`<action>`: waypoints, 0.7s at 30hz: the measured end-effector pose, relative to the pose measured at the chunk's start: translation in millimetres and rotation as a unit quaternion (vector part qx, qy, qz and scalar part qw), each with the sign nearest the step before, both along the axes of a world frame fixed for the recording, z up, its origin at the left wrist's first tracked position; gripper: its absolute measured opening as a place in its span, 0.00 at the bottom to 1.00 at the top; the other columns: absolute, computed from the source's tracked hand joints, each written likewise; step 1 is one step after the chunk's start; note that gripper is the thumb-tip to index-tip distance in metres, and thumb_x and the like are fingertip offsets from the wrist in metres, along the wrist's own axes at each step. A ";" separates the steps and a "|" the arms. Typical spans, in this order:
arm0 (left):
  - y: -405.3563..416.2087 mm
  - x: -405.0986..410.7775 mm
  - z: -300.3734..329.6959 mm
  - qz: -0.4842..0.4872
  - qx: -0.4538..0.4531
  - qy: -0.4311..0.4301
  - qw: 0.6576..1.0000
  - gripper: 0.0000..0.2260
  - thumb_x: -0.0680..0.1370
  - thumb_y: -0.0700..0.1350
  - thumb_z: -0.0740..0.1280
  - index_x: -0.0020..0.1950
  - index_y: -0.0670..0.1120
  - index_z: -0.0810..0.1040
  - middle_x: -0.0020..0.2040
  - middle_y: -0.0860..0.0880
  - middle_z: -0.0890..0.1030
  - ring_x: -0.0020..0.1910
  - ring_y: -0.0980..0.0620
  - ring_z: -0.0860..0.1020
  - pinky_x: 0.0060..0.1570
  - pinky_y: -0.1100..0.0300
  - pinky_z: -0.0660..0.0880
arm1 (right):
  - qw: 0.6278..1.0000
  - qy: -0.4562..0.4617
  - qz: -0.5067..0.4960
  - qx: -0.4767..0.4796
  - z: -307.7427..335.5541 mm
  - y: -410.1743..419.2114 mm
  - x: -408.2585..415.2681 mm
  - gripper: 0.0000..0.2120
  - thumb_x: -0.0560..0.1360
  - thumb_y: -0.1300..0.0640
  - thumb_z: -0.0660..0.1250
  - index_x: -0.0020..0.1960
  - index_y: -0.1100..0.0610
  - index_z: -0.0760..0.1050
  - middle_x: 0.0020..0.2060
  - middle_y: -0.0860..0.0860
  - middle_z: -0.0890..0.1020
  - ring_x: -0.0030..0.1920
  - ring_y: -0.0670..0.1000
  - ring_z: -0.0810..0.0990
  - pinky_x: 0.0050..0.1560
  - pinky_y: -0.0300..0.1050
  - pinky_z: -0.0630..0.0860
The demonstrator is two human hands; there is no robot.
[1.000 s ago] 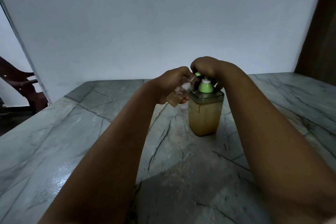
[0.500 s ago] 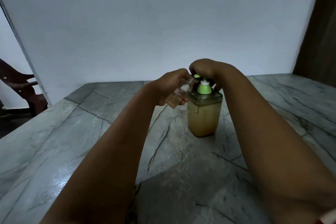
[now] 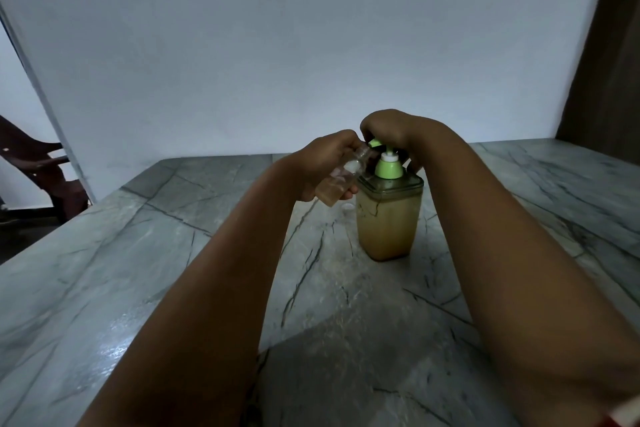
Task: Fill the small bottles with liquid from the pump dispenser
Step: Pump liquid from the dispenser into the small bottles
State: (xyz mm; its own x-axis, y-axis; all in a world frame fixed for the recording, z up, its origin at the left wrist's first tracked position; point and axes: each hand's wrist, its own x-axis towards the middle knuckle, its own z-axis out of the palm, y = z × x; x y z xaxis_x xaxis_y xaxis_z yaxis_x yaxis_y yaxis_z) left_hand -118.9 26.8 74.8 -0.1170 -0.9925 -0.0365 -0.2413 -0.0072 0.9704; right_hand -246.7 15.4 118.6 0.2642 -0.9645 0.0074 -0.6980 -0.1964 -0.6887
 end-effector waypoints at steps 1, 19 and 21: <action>-0.7 0.3 -0.2 0.002 0.000 -0.002 1.000 0.13 0.79 0.49 0.57 0.48 0.42 0.76 0.27 0.47 0.78 0.27 0.50 0.75 0.28 0.63 0.74 | 1.000 0.011 0.007 -0.007 -1.3 -1.0 0.5 0.15 0.77 0.68 0.51 0.33 0.59 0.58 0.30 0.54 0.61 0.30 0.51 0.58 0.31 0.39 0.58; -0.6 -1.7 0.6 0.008 -0.004 0.001 1.000 0.13 0.78 0.49 0.58 0.46 0.41 0.76 0.29 0.46 0.77 0.28 0.49 0.76 0.28 0.62 0.73 | 0.999 0.028 0.013 -0.018 -1.9 -3.8 -1.1 0.15 0.77 0.65 0.51 0.32 0.58 0.59 0.30 0.55 0.65 0.29 0.51 0.61 0.31 0.39 0.58; -0.4 -2.0 0.9 0.003 -0.001 0.002 1.000 0.13 0.78 0.49 0.58 0.47 0.41 0.76 0.28 0.46 0.77 0.27 0.50 0.75 0.28 0.63 0.73 | 0.999 0.028 0.012 -0.021 -1.8 -4.3 0.9 0.15 0.77 0.66 0.50 0.33 0.58 0.58 0.30 0.54 0.63 0.29 0.51 0.60 0.31 0.40 0.58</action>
